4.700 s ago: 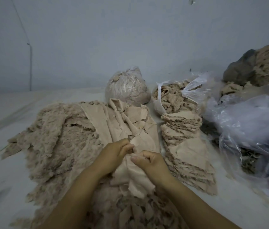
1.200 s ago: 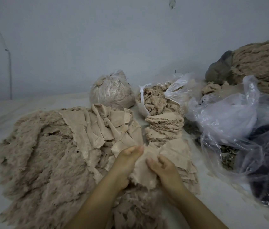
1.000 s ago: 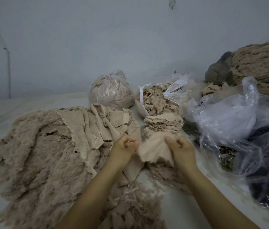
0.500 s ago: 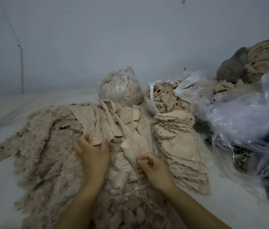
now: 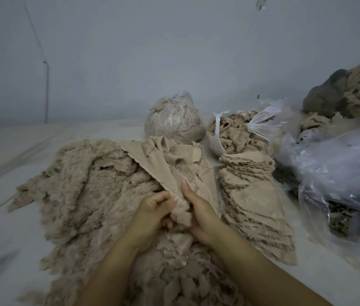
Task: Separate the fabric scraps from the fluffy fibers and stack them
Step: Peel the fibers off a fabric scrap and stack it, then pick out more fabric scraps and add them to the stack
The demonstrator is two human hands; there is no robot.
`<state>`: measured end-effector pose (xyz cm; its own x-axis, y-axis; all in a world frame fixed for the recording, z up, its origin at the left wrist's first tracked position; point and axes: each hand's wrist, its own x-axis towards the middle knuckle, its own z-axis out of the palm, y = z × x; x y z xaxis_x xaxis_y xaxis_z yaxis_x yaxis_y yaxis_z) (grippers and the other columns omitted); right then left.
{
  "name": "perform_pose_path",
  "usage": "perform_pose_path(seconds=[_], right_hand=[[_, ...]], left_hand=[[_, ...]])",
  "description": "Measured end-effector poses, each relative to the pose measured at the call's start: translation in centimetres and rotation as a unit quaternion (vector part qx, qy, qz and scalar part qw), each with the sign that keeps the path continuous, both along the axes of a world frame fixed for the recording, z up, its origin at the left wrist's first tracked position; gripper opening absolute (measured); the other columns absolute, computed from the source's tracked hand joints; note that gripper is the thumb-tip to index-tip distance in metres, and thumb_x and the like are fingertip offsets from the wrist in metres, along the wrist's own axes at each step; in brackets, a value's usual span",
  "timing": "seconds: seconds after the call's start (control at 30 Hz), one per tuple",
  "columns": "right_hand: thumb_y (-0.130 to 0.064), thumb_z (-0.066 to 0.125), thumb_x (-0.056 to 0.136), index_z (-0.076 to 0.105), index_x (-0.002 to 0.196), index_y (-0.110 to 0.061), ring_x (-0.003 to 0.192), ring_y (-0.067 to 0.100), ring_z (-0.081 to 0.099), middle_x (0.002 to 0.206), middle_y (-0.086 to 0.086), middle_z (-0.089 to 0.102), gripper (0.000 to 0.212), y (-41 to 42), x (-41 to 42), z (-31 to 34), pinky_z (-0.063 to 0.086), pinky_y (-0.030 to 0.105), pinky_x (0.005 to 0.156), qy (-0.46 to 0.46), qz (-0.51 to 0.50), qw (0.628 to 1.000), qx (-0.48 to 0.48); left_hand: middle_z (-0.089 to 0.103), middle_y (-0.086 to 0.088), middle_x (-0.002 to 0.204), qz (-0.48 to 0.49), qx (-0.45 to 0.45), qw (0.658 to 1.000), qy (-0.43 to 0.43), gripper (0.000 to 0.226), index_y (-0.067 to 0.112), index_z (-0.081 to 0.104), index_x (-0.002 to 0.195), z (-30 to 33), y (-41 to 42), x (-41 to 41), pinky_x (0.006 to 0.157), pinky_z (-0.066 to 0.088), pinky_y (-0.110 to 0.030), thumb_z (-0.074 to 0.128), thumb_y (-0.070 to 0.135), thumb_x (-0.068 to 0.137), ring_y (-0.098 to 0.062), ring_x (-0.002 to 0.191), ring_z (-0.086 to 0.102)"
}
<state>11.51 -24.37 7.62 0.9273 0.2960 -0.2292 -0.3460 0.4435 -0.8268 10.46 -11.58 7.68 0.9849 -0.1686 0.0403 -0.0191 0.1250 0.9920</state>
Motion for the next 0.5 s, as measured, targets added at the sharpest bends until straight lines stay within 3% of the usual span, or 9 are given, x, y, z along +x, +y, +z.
perform_pose_path(seconds=[0.07,0.13,0.2,0.23,0.27,0.37,0.47,0.5], right_hand=[[-0.026,0.069,0.082,0.071,0.098,0.001,0.072,0.029,0.07,0.088,0.02,0.072,0.031,0.0,0.3,0.0,0.057,0.033,0.06,-0.001,-0.039,0.998,0.04],[-0.012,0.067,0.084,0.07,0.102,0.001,0.086,0.03,0.071,0.097,0.021,0.072,0.022,0.0,0.0,-0.6,0.058,0.034,0.072,-0.046,-0.079,0.995,0.028],[-0.008,0.067,0.085,0.07,0.104,-0.001,0.094,0.033,0.069,0.101,0.021,0.071,0.02,0.1,-0.7,-1.4,0.058,0.036,0.077,-0.087,-0.076,0.993,0.002],[-0.008,0.068,0.085,0.071,0.104,-0.001,0.095,0.033,0.069,0.102,0.021,0.071,0.021,0.2,-1.2,-1.7,0.058,0.036,0.078,-0.102,-0.067,0.993,-0.009],[-0.009,0.068,0.084,0.071,0.104,-0.002,0.095,0.032,0.069,0.102,0.021,0.071,0.022,0.1,-1.6,-1.9,0.058,0.036,0.076,-0.11,-0.063,0.992,-0.007],[-0.008,0.065,0.085,0.068,0.106,-0.003,0.09,0.027,0.07,0.1,0.017,0.072,0.022,-0.5,-1.6,-2.2,0.058,0.032,0.07,-0.055,-0.115,0.989,0.076],[-0.008,0.058,0.088,0.061,0.088,-0.006,0.066,0.016,0.066,0.071,0.009,0.065,0.003,-1.9,-0.9,-2.3,0.058,0.027,0.061,0.01,-0.173,0.975,0.139],[-0.01,0.056,0.09,0.059,0.085,-0.007,0.063,0.016,0.065,0.066,0.007,0.063,0.006,-2.3,-0.7,-2.3,0.058,0.028,0.06,0.022,-0.177,0.972,0.154]], left_hand=[[0.062,-0.008,0.071,-0.021,-0.009,0.999,0.022,0.014,0.003,0.065,0.083,-0.2,-0.1,-0.4,0.056,0.05,-0.022,0.06,0.016,0.082,-0.015,0.061,0.057],[0.068,-0.014,0.087,0.007,-0.092,0.993,0.074,0.02,0.002,0.067,0.091,-0.1,0.0,-0.3,0.073,0.054,-0.029,0.053,0.017,0.09,-0.024,0.078,0.066],[0.07,-0.018,0.105,0.024,-0.178,0.976,0.12,0.033,0.002,0.066,0.108,0.2,-0.1,-0.1,0.09,0.05,-0.039,0.049,0.027,0.095,-0.029,0.099,0.068],[0.07,-0.019,0.106,0.051,-0.181,0.974,0.129,0.035,0.001,0.065,0.111,0.4,-0.3,0.1,0.091,0.05,-0.043,0.051,0.029,0.094,-0.03,0.1,0.068],[0.071,-0.019,0.102,0.095,-0.177,0.97,0.133,0.034,0.001,0.065,0.112,0.3,-0.6,0.4,0.086,0.054,-0.043,0.053,0.027,0.094,-0.031,0.094,0.069],[0.07,-0.017,0.092,0.246,-0.218,0.937,0.12,0.028,0.002,0.06,0.113,0.1,-0.7,1.2,0.05,0.057,-0.031,0.049,0.022,0.098,-0.028,0.068,0.068],[0.071,-0.01,0.095,0.299,-0.223,0.922,0.102,0.026,0.006,0.061,0.114,-0.8,-0.3,1.3,0.056,0.057,-0.029,0.051,0.024,0.098,-0.017,0.071,0.07],[0.072,-0.008,0.091,0.299,-0.203,0.927,0.101,0.027,0.005,0.062,0.112,-1.1,-0.3,1.1,0.057,0.057,-0.028,0.052,0.025,0.097,-0.017,0.072,0.071]])
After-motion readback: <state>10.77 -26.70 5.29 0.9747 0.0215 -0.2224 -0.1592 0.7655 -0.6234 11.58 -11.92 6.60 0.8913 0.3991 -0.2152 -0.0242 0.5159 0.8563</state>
